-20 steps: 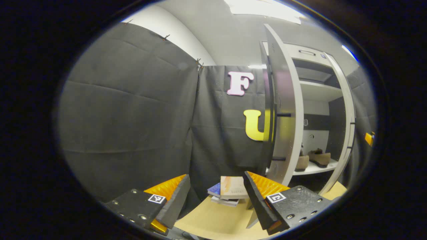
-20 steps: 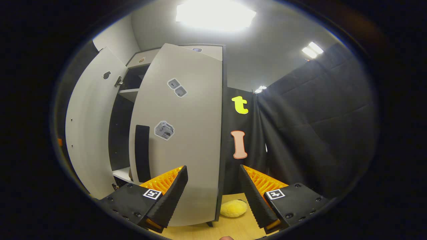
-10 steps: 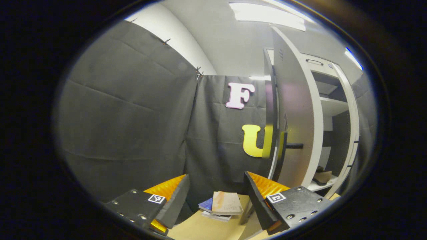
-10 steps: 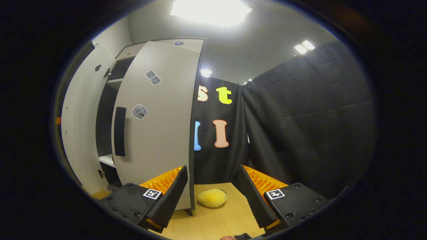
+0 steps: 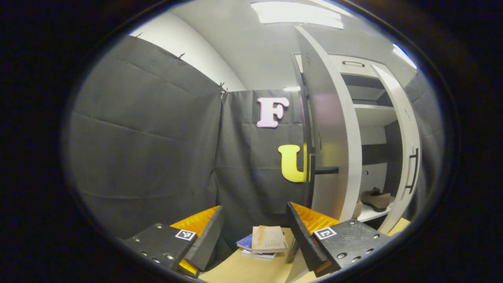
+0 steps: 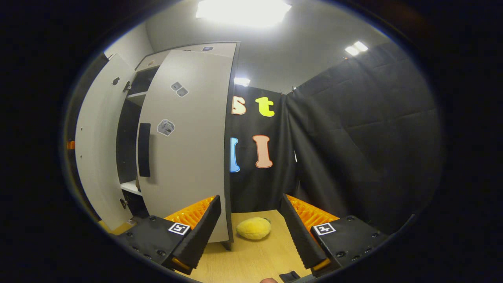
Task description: Grab one shoe with the right hand and put it into the shoe cabinet, grab the other shoe with the left hand and put it into the shoe cabinet; then close the right door with the right hand and the left door with the left hand.
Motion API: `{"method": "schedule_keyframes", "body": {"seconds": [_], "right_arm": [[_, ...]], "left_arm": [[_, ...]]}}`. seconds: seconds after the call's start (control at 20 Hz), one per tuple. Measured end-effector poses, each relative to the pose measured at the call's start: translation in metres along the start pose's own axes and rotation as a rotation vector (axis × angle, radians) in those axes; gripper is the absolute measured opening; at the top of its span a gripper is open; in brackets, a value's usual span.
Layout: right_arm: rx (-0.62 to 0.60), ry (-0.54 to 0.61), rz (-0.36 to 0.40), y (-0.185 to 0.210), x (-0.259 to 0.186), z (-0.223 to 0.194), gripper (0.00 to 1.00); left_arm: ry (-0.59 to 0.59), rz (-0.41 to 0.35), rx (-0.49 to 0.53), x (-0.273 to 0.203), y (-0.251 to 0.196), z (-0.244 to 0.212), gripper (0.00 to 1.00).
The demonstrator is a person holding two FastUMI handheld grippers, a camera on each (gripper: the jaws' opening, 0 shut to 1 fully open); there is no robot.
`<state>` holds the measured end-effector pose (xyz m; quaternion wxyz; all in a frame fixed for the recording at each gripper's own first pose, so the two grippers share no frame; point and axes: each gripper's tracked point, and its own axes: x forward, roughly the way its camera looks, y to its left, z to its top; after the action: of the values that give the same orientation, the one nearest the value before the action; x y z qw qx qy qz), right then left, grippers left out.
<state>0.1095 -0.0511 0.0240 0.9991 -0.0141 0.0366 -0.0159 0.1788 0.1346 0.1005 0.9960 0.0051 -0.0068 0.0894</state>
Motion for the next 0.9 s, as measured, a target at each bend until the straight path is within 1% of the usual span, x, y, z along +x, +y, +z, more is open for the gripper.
{"method": "schedule_keyframes", "body": {"seconds": [0.15,0.4,0.6,0.65,0.8,0.9], "right_arm": [[-0.014,0.003,0.005,0.001,0.003,-0.003,0.98],[0.023,0.030,0.040,0.005,0.005,-0.012,0.98],[-0.005,0.040,0.046,0.005,0.006,-0.013,0.97],[-0.006,0.041,0.048,0.006,0.006,-0.013,0.98],[-0.010,0.048,0.060,0.007,0.005,-0.015,0.98],[-0.023,0.050,0.065,0.006,0.005,-0.015,0.97]], "left_arm": [[-0.005,-0.038,-0.008,-0.002,-0.005,0.002,0.99],[-0.015,-0.091,-0.007,-0.003,-0.009,0.002,0.99],[-0.021,-0.133,-0.020,-0.004,-0.012,0.003,0.99],[-0.023,-0.144,-0.028,-0.003,-0.014,0.003,0.92],[-0.015,-0.207,-0.059,0.001,-0.024,0.002,0.92],[-0.010,-0.252,-0.080,0.006,-0.040,0.002,0.93]]}}
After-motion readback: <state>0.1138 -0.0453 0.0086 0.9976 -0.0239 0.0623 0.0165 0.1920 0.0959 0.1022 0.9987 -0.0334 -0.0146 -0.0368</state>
